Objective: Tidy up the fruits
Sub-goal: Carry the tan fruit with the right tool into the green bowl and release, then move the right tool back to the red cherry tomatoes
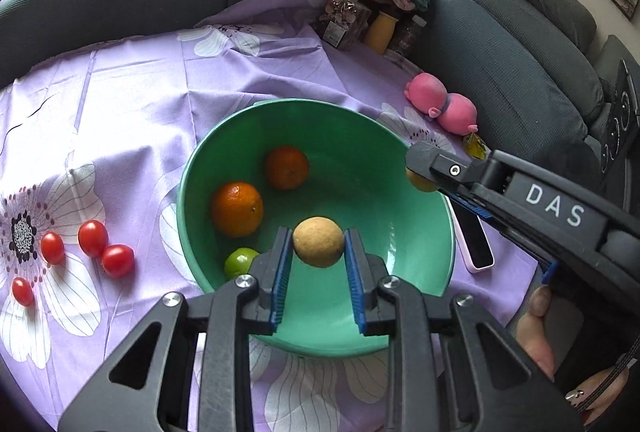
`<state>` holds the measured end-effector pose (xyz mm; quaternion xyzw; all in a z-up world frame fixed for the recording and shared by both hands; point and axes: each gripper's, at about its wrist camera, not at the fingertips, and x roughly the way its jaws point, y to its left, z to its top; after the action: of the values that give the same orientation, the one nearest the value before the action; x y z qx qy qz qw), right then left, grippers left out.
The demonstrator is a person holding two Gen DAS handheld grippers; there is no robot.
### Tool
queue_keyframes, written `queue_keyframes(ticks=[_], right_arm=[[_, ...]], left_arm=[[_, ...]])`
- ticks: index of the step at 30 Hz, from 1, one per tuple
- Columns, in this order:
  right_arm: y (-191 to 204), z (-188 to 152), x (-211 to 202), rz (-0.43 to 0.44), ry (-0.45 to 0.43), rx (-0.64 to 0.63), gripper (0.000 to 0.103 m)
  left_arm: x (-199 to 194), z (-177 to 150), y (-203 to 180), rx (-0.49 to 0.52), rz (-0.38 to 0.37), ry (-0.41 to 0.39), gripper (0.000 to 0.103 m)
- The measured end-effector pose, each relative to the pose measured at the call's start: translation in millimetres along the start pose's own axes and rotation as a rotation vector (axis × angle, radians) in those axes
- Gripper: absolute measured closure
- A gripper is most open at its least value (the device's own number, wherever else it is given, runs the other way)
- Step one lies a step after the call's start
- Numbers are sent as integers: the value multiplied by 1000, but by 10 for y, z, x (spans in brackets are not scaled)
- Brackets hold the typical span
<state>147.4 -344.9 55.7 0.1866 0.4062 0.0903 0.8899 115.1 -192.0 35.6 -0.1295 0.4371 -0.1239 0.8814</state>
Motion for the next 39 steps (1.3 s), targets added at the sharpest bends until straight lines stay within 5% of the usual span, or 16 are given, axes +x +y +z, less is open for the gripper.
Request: queue_keyframes(ticks=[3, 8, 14, 23, 32, 36, 39], right_arm=[[52, -3, -53, -14, -23, -24, 74], [191, -15, -116, 32, -60, -50, 39], [485, -93, -101, 60, -63, -120, 39], [1058, -313, 32, 114, -29, -261, 39], [1596, -659, 309, 182, 67, -401, 39], [1716, -792, 430, 190, 118, -424, 40], [1760, -894, 493, 195, 159, -454, 51]], left_arm=[[-110, -11, 31, -7, -17, -18, 66], [-409, -14, 169, -33, -17, -78, 51], [-820, -57, 685, -125, 77, -165, 43], [-1192, -319, 1834, -332, 314, -184, 43], [-1102, -519, 2237, -437, 275, -151, 45], [-926, -528, 2148, -387, 281, -101, 49], [-857, -528, 2083, -328, 334, -93, 53]])
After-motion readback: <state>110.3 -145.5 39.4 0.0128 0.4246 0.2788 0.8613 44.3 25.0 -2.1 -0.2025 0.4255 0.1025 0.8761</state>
